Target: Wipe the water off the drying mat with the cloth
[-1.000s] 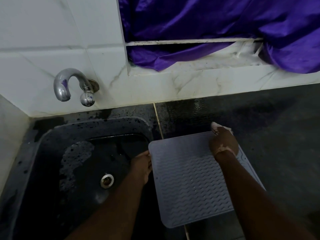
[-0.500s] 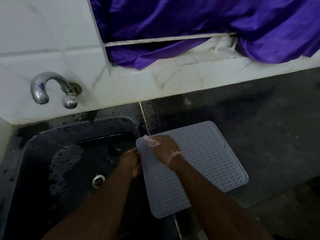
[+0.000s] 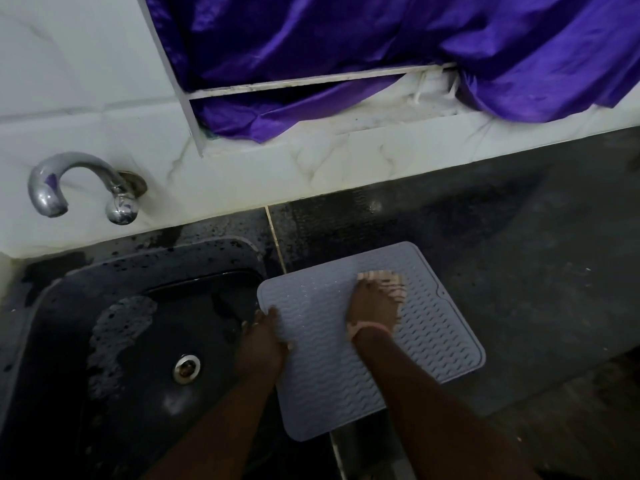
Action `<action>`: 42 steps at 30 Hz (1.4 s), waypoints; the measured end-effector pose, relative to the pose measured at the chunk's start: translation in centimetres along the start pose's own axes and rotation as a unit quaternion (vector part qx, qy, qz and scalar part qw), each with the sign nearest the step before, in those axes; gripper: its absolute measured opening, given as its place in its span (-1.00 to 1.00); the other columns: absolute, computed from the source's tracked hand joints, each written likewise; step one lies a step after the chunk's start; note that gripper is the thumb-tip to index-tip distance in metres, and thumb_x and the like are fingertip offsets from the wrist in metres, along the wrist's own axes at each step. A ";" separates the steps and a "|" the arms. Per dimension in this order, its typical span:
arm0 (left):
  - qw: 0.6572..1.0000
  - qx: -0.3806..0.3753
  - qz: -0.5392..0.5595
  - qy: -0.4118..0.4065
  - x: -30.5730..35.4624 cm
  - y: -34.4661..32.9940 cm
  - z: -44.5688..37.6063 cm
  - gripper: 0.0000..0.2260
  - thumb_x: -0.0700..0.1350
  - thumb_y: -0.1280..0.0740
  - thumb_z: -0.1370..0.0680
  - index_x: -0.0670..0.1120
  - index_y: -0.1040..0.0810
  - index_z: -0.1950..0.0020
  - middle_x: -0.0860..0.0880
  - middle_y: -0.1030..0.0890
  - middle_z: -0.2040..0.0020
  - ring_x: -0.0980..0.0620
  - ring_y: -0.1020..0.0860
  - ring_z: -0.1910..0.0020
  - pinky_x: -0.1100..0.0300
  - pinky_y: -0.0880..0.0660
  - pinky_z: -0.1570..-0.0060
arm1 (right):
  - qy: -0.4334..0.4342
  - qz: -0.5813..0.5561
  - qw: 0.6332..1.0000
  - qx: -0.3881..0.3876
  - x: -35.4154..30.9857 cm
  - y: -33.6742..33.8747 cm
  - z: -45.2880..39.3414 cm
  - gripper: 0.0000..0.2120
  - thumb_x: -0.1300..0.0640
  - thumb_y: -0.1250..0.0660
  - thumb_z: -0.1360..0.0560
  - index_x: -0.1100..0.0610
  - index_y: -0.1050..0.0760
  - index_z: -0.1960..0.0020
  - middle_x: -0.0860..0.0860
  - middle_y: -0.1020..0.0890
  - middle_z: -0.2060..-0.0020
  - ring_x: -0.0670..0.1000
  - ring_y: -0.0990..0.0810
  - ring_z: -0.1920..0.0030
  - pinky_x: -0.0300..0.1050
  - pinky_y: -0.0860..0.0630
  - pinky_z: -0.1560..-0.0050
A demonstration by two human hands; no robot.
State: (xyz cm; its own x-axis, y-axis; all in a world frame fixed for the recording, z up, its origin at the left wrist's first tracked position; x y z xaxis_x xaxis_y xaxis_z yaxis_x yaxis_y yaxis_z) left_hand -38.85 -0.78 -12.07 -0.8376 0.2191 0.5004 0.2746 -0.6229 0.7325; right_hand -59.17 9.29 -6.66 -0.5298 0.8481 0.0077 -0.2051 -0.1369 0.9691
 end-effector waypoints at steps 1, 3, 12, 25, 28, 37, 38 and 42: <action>1.000 0.001 -0.026 -0.005 0.0 0.2 -0.1 -0.27 0.04 -0.38 -0.56 0.08 -0.07 -0.63 -0.08 -0.12 -0.64 -0.23 -0.08 -0.60 -0.18 -0.28 -0.47 | 0.037 0.008 0.999 -0.008 -2.1 -0.5 1.3 -0.67 0.15 -0.11 -0.63 0.20 -0.47 -0.32 0.20 -0.59 -0.18 0.16 -0.60 -0.13 0.09 -0.54 -0.18; 0.999 -0.007 -0.049 0.003 -0.1 0.5 0.0 -0.34 0.13 -0.34 -0.56 0.09 -0.17 -0.60 -0.10 -0.23 -0.60 -0.22 -0.20 -0.57 -0.18 -0.34 -0.43 | 0.127 0.009 0.992 -0.023 -6.7 -0.9 4.6 -0.74 0.13 -0.14 -0.64 0.17 -0.52 -0.21 0.15 -0.62 -0.06 0.14 -0.61 -0.04 0.09 -0.57 -0.09; 0.993 0.065 -0.089 -0.047 0.8 2.1 1.4 -0.21 0.22 -0.42 -0.47 0.19 -0.11 -0.61 -0.07 -0.12 -0.63 -0.21 -0.15 -0.58 -0.20 -0.31 -0.45 | 0.090 -0.311 0.941 -0.097 -0.9 4.6 1.0 -0.44 -0.31 -0.08 -0.62 0.07 -0.65 0.14 -0.02 -0.67 0.28 0.02 -0.66 0.21 -0.06 -0.55 0.09; 0.964 -0.010 -0.257 -0.065 3.6 1.2 1.9 -0.36 0.13 -0.34 -0.55 0.17 -0.16 -0.58 -0.01 -0.12 -0.64 -0.21 -0.04 -0.61 -0.23 -0.14 -0.48 | 0.097 -0.050 0.994 -0.006 -2.0 -1.8 4.2 -0.74 0.19 -0.11 -0.63 0.19 -0.47 -0.24 0.14 -0.63 -0.08 0.14 -0.64 -0.02 0.04 -0.60 -0.03; 0.988 -0.010 -0.152 -0.032 2.6 1.4 1.6 -0.42 0.25 -0.23 -0.54 0.15 -0.27 -0.54 -0.04 -0.28 -0.59 -0.18 -0.18 -0.58 -0.16 -0.18 -0.49 | 0.208 -0.091 0.972 -0.064 -7.3 -1.9 9.3 -0.75 0.13 -0.15 -0.66 0.18 -0.50 -0.24 0.16 -0.62 -0.15 0.16 -0.61 -0.15 0.10 -0.55 -0.20; 0.989 0.053 -0.120 -0.061 1.2 1.2 3.5 -0.30 -0.07 -0.44 -0.46 0.09 -0.27 -0.56 -0.07 -0.34 -0.54 -0.19 -0.31 -0.50 -0.14 -0.38 -0.40 | 0.008 -0.308 0.951 0.012 8.5 5.2 1.3 -0.56 -0.19 -0.06 -0.67 0.05 -0.61 0.00 0.06 -0.68 0.12 0.08 -0.64 0.13 0.03 -0.57 0.00; 0.994 0.082 -0.068 -0.037 0.7 1.0 3.8 -0.37 -0.06 -0.46 -0.43 0.06 -0.37 -0.48 -0.09 -0.45 -0.43 -0.18 -0.43 -0.40 -0.09 -0.46 -0.31 | -0.022 -0.307 0.951 0.031 10.8 5.2 0.0 -0.53 -0.22 -0.02 -0.67 0.03 -0.60 -0.08 0.09 -0.68 0.02 0.13 -0.65 0.02 0.08 -0.55 -0.10; 0.969 0.087 0.202 0.113 -1.4 -0.1 5.2 -0.65 -0.14 -0.55 -0.44 -0.19 -0.64 -0.19 -0.19 -0.68 -0.09 -0.11 -0.62 0.08 0.15 -0.51 0.11 | 0.000 -0.297 0.954 0.023 13.0 2.3 -1.2 -0.67 0.04 -0.16 -0.67 0.02 -0.48 -0.39 0.08 -0.53 -0.36 0.17 -0.47 -0.38 0.16 -0.34 -0.44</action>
State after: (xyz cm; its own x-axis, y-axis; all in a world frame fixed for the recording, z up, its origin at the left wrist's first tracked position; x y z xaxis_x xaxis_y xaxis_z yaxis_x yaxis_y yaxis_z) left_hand -35.25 2.89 -10.38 -0.7215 -0.1995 0.6631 0.6612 -0.4829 0.5741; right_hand -67.51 19.45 -4.59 -0.3309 0.7688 -0.5472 -0.4333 0.3913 0.8119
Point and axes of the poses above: each hand's wrist, its own z-axis away from the middle knuckle, its own y-axis out of the back of the hand, x = y × z, the point moved 5 cm from there along -z, towards the middle knuckle
